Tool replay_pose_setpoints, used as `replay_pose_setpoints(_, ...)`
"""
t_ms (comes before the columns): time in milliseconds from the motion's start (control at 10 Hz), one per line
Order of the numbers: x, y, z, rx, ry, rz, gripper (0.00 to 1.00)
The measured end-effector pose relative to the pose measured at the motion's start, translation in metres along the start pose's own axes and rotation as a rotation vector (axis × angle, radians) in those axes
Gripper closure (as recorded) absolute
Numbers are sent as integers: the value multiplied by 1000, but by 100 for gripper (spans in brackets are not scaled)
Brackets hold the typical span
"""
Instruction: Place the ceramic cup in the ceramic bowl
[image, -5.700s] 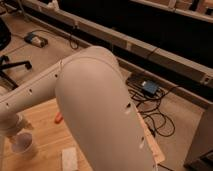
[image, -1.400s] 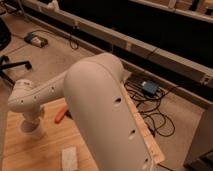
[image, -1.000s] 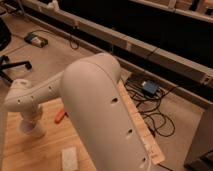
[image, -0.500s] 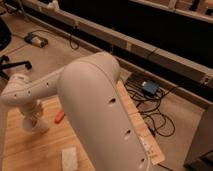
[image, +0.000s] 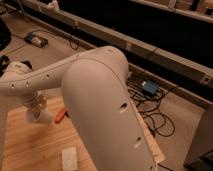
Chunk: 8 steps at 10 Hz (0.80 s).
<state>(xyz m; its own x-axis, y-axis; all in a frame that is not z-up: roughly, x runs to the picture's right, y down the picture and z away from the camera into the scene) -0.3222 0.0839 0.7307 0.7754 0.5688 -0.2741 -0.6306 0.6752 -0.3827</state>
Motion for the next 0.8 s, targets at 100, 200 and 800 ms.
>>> replay_pose_setpoints(100, 2, -5, -7, 13, -2, 0, 100)
replay_pose_setpoints(200, 7, -9, -12, 26, -4, 0, 100)
replay_pose_setpoints(800, 87, -64, -32, 71, -48, 78, 100)
